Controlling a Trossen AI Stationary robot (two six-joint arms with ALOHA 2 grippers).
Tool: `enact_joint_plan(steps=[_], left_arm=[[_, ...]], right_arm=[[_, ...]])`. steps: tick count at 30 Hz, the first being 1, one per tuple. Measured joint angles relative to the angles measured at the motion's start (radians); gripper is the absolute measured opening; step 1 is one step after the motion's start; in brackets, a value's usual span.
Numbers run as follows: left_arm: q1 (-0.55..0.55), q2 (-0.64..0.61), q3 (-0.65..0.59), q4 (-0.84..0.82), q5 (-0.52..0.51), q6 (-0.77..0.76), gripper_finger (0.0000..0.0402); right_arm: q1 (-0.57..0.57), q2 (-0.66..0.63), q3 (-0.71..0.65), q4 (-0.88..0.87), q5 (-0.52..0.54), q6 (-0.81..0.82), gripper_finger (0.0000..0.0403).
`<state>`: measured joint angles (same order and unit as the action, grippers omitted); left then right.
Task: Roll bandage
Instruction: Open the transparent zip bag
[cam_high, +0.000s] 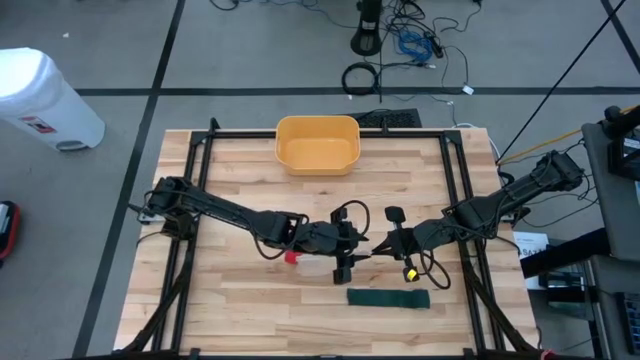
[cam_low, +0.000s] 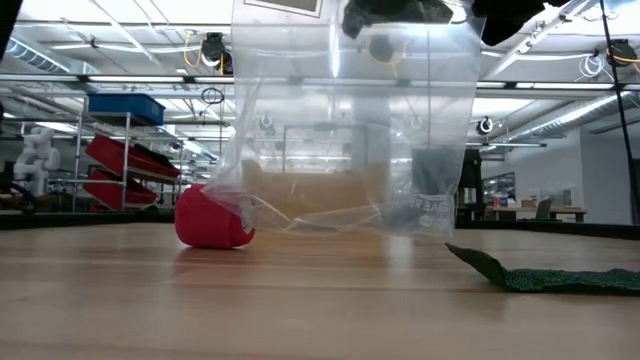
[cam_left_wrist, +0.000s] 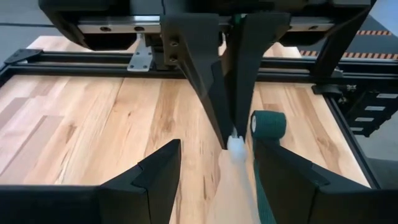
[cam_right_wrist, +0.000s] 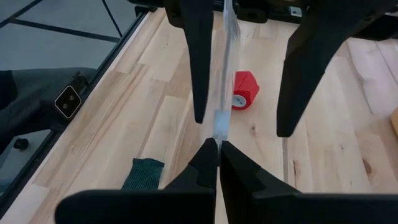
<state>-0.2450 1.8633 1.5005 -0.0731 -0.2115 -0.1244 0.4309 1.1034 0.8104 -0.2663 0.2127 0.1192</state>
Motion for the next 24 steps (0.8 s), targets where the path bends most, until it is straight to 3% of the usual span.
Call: enact_joint_plan(steps=[8,17,24], left_arm=[[0.000,0.000,0.000,-0.020,-0.006,0.000,0.0209],[-0.006,0.017,0.000,0.011,-0.029,0.009,0.0163],[-0.013,0.049,0.000,0.069,-0.032,0.033,0.0160]], right_arm=[[0.000,0.000,0.000,0.001,0.000,0.000,0.0000],[0.000,0.000,0.000,0.007,0.000,0.000,0.0000],[0.000,0.000,0.000,0.009,-0.002,0.000,0.0000]])
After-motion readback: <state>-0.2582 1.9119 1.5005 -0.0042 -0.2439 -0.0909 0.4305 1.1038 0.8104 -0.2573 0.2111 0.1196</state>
